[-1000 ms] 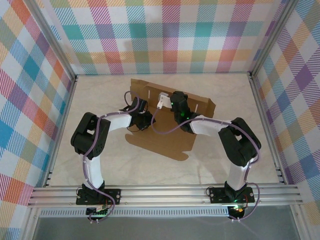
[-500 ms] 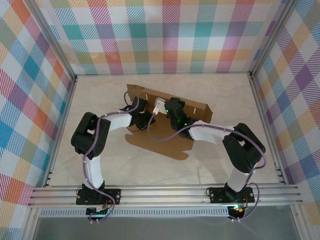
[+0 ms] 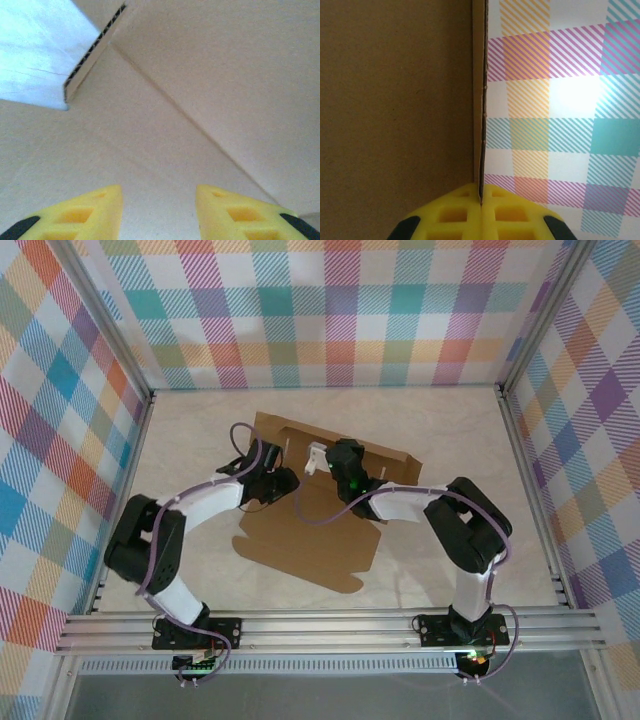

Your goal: Fold the paper box

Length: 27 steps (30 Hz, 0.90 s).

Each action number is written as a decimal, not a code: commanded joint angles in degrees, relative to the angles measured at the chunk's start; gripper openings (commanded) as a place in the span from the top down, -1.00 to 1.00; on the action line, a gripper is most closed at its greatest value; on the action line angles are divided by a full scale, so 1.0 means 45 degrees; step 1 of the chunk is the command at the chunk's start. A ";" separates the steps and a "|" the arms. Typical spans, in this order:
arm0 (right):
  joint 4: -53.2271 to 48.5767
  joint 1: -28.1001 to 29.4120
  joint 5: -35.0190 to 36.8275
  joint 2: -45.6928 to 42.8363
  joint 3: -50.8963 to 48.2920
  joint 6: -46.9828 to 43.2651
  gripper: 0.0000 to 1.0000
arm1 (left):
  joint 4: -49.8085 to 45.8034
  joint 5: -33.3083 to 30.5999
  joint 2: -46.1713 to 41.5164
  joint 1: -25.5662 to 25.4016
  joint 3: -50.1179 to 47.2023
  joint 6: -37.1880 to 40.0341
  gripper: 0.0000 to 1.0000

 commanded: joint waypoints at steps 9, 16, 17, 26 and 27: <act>0.4856 -0.0163 0.0241 0.0614 -0.0020 -0.3602 1.00 | -0.0178 -0.0245 -0.1614 0.1138 -0.0999 0.0651 -0.01; 0.6387 -0.0172 -0.0009 0.0994 -0.0436 -0.4573 1.00 | -0.0348 -0.0147 -0.2469 0.4033 0.0079 0.1325 -0.15; 0.6838 -0.0180 -0.0043 0.1119 -0.0495 -0.4777 1.00 | -0.0325 -0.0113 -0.2383 0.4412 0.0277 0.1393 -0.18; 0.8937 -0.0150 -0.0098 0.2016 -0.0498 -0.5899 1.00 | -0.0635 0.0738 0.0429 0.6808 0.3558 0.1551 -0.33; 0.9130 -0.0150 -0.0089 0.2124 -0.0525 -0.6016 1.00 | -0.0628 0.0736 0.0707 0.6920 0.3792 0.1538 -0.34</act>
